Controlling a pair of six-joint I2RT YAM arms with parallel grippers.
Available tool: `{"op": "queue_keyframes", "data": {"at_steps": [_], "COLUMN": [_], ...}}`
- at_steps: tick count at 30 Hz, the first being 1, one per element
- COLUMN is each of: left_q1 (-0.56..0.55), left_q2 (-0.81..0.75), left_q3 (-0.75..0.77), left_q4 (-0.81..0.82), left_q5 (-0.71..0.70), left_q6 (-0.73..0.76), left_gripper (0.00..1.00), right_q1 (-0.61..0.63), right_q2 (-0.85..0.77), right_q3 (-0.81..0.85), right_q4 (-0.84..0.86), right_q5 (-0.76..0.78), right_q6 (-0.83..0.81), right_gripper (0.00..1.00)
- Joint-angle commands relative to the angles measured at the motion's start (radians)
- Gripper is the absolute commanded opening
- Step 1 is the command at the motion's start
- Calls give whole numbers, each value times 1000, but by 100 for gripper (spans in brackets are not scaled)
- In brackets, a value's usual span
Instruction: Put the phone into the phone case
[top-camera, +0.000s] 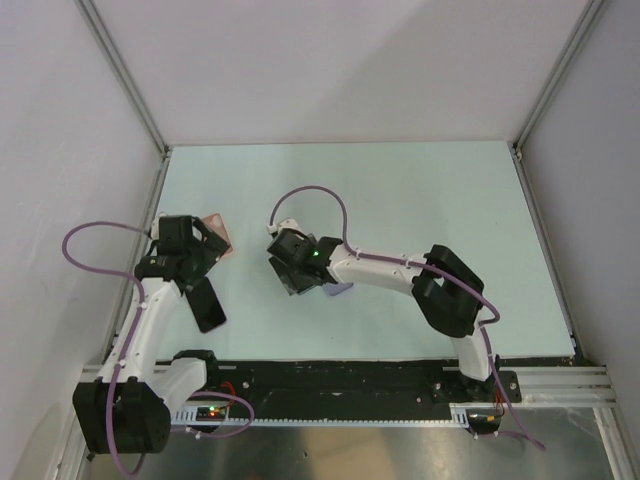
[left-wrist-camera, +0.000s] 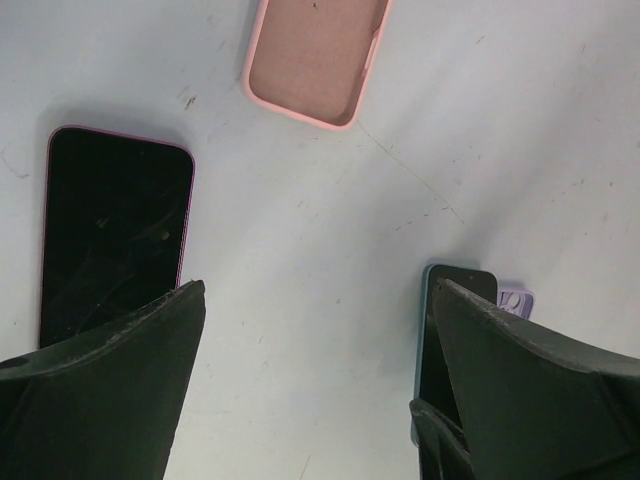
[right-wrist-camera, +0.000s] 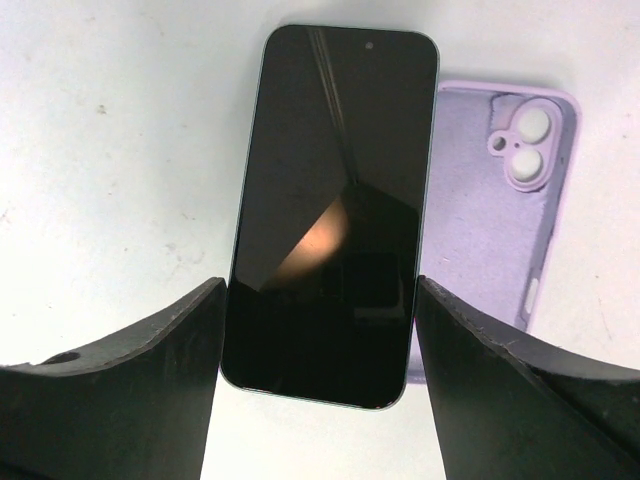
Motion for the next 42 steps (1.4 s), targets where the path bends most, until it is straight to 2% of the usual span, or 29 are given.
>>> {"op": "queue_keyframes", "data": {"at_steps": [1, 24, 30, 34, 39, 42], "left_q1": [-7, -118, -216, -323, -427, -472], "left_q2": [5, 75, 144, 238, 392, 485], "left_q3": [-9, 27, 62, 109, 172, 208], "left_q4": [24, 32, 38, 55, 88, 113], "left_q5": [-1, -38, -78, -110, -119, -112], "left_q6": [-15, -37, -67, -96, -132, -141], "left_gripper": [100, 100, 99, 95, 85, 78], "right_q1": [-16, -126, -148, -166, -194, -210], "right_q2": [-98, -206, -234, -265, -330, -386], "right_q3": [-23, -324, -366, -404, -451, -464], "right_q4": [25, 144, 157, 177, 205, 207], "right_q5": [46, 9, -3, -13, -39, -44], "right_q6": [-16, 71, 106, 126, 137, 138], "right_gripper": [53, 53, 54, 55, 69, 71]}}
